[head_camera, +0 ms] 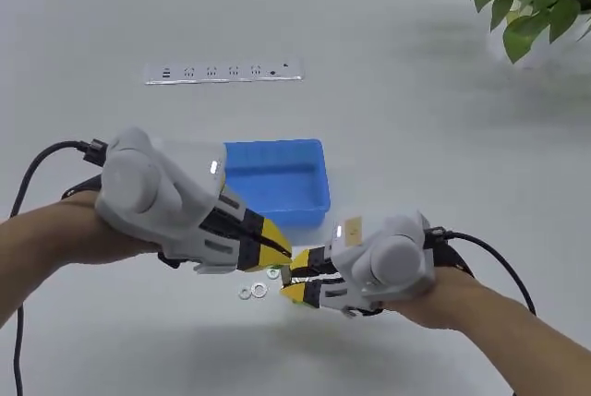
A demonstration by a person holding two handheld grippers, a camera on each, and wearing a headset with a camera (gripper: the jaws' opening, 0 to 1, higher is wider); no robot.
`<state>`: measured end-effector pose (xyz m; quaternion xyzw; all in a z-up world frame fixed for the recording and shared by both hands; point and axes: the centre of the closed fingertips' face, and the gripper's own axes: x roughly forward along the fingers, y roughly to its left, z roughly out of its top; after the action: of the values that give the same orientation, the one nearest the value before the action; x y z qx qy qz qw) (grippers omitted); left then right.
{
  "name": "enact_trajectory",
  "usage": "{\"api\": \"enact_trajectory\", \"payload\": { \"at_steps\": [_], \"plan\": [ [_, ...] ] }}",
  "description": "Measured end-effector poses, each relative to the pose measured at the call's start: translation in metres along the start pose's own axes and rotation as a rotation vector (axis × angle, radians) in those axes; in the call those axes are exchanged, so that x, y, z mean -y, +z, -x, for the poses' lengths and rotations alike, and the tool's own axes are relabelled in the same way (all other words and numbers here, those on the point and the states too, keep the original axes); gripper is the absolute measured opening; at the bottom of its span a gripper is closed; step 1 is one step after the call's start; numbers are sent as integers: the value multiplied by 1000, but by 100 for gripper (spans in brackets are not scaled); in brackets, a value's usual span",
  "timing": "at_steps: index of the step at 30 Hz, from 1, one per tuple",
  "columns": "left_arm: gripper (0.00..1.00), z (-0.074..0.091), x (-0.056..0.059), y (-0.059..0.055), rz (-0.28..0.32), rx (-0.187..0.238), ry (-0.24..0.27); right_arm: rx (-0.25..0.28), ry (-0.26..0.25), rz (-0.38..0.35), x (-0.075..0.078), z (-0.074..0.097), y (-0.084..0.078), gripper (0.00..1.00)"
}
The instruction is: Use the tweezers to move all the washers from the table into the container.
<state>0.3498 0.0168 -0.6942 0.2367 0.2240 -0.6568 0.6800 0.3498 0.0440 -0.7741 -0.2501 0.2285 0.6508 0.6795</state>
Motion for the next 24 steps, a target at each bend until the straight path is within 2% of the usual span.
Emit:
{"api": "enact_trajectory", "payload": {
  "at_steps": [24],
  "plan": [
    [5,-1,1,2,2,0,0,-1,1,-54,-1,0,-2,8]
  ]
}}
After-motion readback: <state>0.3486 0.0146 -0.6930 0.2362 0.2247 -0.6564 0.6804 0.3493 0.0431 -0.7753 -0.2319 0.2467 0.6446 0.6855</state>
